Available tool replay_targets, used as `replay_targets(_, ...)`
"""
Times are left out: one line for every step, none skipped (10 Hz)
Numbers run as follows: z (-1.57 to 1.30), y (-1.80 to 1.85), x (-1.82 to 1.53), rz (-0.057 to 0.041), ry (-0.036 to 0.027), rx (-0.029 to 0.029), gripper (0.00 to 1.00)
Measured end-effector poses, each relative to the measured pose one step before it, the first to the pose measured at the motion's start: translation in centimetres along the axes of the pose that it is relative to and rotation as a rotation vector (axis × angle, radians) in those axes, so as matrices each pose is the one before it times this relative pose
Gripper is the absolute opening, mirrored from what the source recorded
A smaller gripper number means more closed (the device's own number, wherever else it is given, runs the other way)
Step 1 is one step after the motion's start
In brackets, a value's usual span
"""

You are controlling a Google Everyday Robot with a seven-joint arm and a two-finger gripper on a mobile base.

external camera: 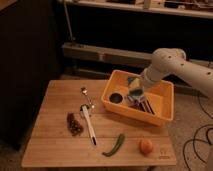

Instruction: Place sponge in tray

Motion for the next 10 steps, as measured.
replay_targets(1.237,-2.661,0.227,0.06475,0.00799,0.03291,0.07)
replay_targets(1.699,-2.823,0.450,0.05826,0.01436,0.03378,0.18)
replay_targets(1.930,-2.414,0.601,0.05229,0.01740,0.03868,0.30)
replay_targets(1.351,-0.994,0.217,0.02758,0.01441,0.02801,0.40)
replay_targets(0.785,-0.488,-0.057,0.01771,0.00843,0.02326,0.48)
replay_targets(0.567,0.159,-0.152,0.01561,0.00509,0.01250,0.60)
replay_targets(-0.006,0.344,-0.125,0.00494,-0.00281,-0.00945,0.70)
replay_targets(-0.349,0.213,-0.107,0.00385,-0.00303,-0.00773,0.77)
replay_targets(-0.052,-0.076,0.028,0.00146,0.00010,-0.00022,0.80)
replay_targets(0.011,0.108,-0.016,-0.00155,0.00022,-0.00029,0.80)
